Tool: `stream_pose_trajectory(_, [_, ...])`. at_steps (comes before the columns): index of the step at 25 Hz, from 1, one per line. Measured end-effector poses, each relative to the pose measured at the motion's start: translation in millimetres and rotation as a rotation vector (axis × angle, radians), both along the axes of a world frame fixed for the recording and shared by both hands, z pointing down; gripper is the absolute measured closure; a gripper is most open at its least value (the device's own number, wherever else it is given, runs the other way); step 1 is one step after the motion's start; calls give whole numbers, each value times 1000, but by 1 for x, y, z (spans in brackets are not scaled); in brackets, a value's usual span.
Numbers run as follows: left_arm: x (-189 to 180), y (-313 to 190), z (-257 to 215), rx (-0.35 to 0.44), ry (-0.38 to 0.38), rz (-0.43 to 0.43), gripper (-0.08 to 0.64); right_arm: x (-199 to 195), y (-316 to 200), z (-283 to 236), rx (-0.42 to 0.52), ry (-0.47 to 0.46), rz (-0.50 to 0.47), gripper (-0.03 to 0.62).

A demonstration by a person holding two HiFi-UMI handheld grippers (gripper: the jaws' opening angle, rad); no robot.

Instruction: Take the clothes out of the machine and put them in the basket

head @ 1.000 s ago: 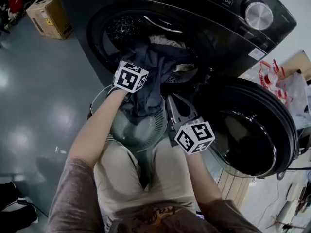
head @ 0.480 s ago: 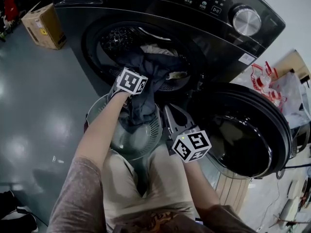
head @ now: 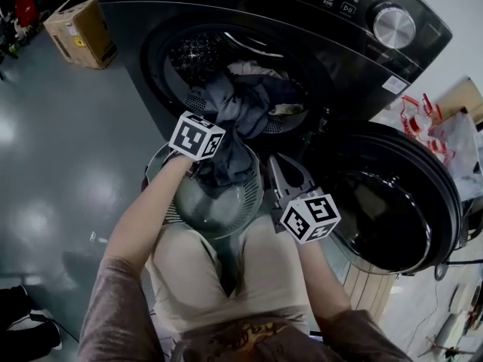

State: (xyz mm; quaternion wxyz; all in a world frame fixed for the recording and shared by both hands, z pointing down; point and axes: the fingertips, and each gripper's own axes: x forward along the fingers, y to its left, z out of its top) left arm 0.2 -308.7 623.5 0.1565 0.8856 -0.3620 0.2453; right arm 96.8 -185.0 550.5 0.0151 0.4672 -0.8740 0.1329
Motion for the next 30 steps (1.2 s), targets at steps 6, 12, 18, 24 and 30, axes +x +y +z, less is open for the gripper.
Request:
stream_pose_trajectory(6, [-26, 46, -28, 6, 74, -16, 460, -2, -4, 1, -1, -1, -14, 597])
stream_pose_trajectory(12, [-41, 90, -57, -1, 111, -10, 460, -3, -11, 4, -2, -12, -27, 597])
stream_pose_trajectory(18, [-64, 133, -79, 0, 100, -3, 459, -19, -15, 7, -1, -11, -70, 597])
stream_pose_trajectory(24, [-70, 157, -75, -14, 60, -1, 443, -34, -13, 7, -5, -28, -104, 597])
stream_pose_trajectory(30, [-74, 140, -67, 44, -13, -48, 295, -40, -7, 1, 3, -43, -112, 597])
